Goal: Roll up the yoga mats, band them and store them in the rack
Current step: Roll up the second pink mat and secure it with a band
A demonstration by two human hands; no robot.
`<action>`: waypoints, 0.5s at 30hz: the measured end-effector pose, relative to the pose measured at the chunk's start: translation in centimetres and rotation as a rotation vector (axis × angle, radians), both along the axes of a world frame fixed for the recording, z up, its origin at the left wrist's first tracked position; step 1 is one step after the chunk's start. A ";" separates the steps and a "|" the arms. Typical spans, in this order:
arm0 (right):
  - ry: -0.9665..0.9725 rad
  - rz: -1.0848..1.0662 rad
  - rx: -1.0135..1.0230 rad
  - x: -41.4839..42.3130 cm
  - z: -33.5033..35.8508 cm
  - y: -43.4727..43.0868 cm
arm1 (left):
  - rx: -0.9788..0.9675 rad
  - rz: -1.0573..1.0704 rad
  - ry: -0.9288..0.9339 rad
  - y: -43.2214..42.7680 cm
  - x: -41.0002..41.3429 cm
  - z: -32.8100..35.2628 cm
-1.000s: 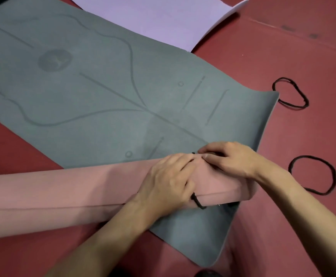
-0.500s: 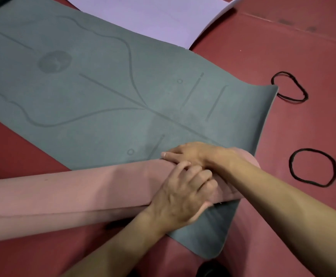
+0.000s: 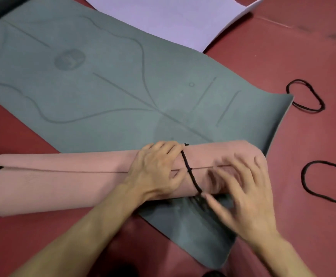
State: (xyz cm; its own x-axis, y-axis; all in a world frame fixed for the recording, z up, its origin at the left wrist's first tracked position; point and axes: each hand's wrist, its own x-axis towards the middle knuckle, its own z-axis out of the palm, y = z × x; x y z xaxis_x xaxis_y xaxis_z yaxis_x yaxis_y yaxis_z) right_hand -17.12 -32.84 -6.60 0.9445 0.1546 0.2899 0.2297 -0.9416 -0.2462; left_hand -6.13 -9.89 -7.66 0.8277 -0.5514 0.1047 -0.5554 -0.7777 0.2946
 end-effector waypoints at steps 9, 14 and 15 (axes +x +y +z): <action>0.005 -0.239 0.160 -2.8 -5.9 3.4 | 0.178 0.061 0.117 -1.5 2.9 0.9; -0.205 -0.234 0.079 -0.6 -4.8 3.0 | -0.056 -0.113 -0.290 -2.8 0.6 -1.4; -0.235 -0.217 0.059 -0.2 -4.8 2.9 | -0.048 -0.109 -0.255 -3.1 0.1 -1.7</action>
